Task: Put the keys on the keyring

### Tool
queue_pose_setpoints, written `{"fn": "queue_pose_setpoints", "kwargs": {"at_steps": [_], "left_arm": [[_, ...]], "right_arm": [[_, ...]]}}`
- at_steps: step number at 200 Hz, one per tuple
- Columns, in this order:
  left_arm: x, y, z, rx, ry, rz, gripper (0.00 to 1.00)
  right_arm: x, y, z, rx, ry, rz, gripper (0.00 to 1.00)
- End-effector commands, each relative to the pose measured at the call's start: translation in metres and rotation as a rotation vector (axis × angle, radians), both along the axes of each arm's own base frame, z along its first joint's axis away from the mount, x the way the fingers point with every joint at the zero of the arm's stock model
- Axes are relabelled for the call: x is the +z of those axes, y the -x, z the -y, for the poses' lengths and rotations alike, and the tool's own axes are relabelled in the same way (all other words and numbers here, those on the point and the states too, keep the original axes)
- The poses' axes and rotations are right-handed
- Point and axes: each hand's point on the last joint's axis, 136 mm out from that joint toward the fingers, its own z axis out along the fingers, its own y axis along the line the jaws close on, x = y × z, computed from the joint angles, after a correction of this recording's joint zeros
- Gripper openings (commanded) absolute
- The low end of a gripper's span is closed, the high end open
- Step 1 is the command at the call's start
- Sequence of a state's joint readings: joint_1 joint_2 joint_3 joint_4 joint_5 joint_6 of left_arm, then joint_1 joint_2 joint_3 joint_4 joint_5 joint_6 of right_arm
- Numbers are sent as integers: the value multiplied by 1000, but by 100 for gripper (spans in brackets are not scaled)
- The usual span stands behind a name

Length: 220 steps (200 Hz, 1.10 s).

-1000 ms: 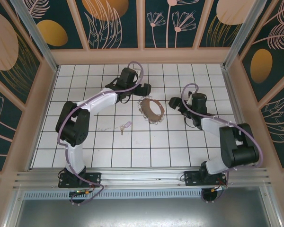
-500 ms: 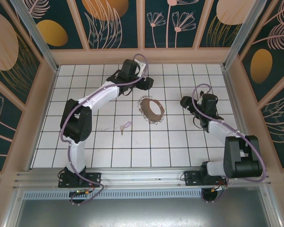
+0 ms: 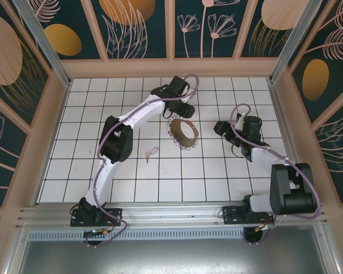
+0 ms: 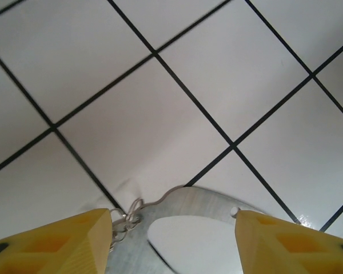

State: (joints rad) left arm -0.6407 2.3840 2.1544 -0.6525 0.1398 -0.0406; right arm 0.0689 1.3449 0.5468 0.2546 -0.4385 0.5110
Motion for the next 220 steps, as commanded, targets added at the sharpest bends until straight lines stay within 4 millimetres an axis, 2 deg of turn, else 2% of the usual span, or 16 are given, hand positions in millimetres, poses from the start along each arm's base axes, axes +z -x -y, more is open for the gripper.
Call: {"fn": "queue_pose_setpoints", "kwargs": {"at_steps": [1, 83, 220], "left_arm": [[-22, 11, -11, 0, -123, -44, 59], [-39, 4, -14, 33, -148, -36, 46], [-52, -2, -15, 34, -172, -22, 44]], "right_arm": [[-4, 3, -5, 18, -20, -3, 73], [-7, 4, -7, 12, -17, -7, 73], [-9, 5, -6, 8, -12, -6, 73]]}}
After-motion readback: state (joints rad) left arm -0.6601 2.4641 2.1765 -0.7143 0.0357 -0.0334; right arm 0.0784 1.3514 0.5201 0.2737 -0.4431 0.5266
